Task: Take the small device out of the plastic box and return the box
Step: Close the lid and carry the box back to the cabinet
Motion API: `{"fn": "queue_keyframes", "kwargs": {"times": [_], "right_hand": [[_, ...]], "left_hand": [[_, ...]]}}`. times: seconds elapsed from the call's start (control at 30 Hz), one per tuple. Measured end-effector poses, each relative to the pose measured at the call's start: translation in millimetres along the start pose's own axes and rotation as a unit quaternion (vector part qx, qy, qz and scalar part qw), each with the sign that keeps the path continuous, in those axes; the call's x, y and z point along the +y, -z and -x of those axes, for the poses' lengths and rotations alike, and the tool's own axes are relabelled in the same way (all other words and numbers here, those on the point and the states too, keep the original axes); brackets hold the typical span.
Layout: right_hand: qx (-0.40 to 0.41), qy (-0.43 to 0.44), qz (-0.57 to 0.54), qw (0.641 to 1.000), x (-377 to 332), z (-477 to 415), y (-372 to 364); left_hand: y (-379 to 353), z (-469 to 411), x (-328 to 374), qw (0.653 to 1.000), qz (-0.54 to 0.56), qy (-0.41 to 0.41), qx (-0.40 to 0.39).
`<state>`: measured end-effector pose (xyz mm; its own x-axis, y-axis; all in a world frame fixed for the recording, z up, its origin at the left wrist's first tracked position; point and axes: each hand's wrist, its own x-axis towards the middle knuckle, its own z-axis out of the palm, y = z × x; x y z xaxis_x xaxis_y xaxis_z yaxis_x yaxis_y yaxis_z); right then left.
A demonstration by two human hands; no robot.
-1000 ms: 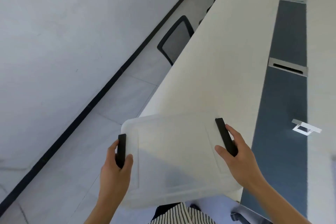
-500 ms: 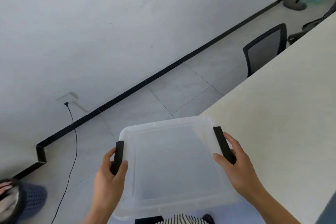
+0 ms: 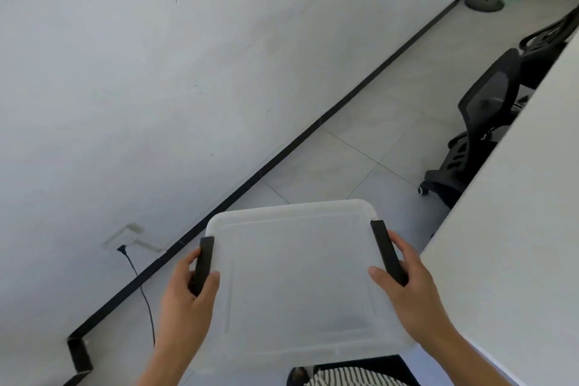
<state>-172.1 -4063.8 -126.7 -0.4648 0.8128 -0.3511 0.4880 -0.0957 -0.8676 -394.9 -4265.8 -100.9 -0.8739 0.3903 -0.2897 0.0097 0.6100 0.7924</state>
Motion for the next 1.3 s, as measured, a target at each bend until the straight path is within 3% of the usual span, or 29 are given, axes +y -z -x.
{"fn": "queue_keyframes", "kwargs": {"times": [0.2,0.57,0.77,1.03,1.3], "right_hand": [[0.058,-0.021,-0.002,0.998,-33.7,-99.6,-0.4],[0.087,-0.013,-0.012,0.996,-139.1,-297.6,8.6],[0.131,-0.049,-0.024,0.99,-164.0,-405.1,31.3],[0.271,-0.103,-0.099,0.952,-215.0,-540.7,78.3],[0.383,-0.173,-0.164,0.892,-226.2,-647.4,156.3]], "left_hand": [[-40.3,-121.3,55.3,0.998,0.018,-0.031,-0.044],[-84.1,-317.3,188.6,0.996,0.006,-0.072,-0.055],[-155.8,-432.2,258.1,0.99,0.006,-0.095,-0.108],[-268.7,-583.3,408.0,0.96,-0.02,-0.172,-0.222],[-420.2,-666.1,539.9,0.909,-0.066,-0.232,-0.341]]}}
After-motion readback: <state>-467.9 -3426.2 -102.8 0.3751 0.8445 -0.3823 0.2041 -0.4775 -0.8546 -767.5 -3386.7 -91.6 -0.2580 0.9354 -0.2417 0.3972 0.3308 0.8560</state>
